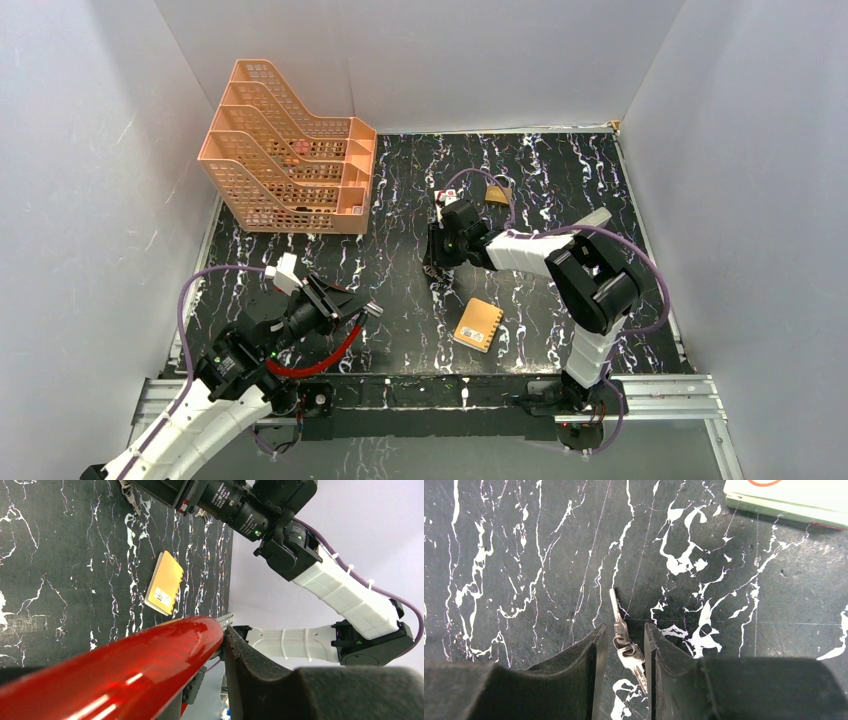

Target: Unlock with the key

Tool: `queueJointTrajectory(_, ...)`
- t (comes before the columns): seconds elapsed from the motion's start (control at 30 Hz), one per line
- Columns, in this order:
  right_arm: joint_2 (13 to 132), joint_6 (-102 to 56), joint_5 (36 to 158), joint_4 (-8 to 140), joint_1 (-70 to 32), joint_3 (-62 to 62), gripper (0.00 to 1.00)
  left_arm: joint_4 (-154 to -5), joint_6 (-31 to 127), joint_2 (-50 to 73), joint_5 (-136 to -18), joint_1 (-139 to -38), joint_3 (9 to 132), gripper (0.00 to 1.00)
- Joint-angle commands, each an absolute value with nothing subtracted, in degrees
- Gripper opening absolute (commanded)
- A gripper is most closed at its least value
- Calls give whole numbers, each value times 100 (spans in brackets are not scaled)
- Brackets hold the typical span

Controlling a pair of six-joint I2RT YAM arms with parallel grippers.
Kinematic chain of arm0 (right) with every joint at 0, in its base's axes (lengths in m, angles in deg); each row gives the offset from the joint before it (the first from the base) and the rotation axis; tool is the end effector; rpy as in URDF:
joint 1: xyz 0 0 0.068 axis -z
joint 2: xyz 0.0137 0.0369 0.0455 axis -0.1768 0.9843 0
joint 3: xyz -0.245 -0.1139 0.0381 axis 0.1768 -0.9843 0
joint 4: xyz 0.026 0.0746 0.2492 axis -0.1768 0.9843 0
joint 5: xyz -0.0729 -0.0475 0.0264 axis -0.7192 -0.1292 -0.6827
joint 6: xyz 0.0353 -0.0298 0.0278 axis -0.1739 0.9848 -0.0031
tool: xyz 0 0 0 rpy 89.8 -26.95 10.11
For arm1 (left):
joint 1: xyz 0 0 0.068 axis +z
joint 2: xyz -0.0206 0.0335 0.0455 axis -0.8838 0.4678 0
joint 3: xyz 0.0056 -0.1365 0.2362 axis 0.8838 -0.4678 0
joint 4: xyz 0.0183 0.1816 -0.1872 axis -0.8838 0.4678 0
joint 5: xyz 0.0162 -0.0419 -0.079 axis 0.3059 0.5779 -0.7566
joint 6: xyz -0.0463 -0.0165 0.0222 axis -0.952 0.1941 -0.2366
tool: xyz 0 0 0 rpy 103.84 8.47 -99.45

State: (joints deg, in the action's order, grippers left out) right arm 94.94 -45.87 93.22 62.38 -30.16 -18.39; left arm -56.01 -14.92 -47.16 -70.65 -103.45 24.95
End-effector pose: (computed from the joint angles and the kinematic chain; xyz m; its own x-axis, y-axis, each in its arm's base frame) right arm 0.2840 0.2442 0.1620 -0.7859 -0.0174 -0.6180 -0.3339 0.8532 0.4007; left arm 0.0774 -0.0697 0.2700 -0.6979 -0.6705 -0.2516 0.0408 0.3136 -0.9487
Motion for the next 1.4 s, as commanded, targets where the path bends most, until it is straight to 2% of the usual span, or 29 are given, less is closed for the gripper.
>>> queueJointTrajectory(0.0,9650,-4534,9397,6040,-3064,-1601,39,-5770,-1489,-4801,-7014,-10322,2719,0)
queueJointTrajectory(0.3,9696,-4571,9425,6042,-3084,-1657,35,-5763,-1491,-4823,-7010,-10324,2719,0)
queueJointTrajectory(0.7,9402,-4498,9097,6268,-3228,-1944,38,-5714,-1494,-4891,-7005,-10319,2723,0)
queueJointTrajectory(0.9,9411,-4465,9008,6427,-3328,-1881,36,-5692,-1494,-4902,-7022,-10324,2741,0)
queueJointTrajectory(1.13,9460,-4466,8796,6485,-3368,-1867,22,-5644,-1493,-4969,-7005,-10323,2749,0)
queueJointTrajectory(1.37,9223,-4522,8854,6516,-3373,-1902,0,-5621,-1496,-4978,-6966,-10320,2767,0)
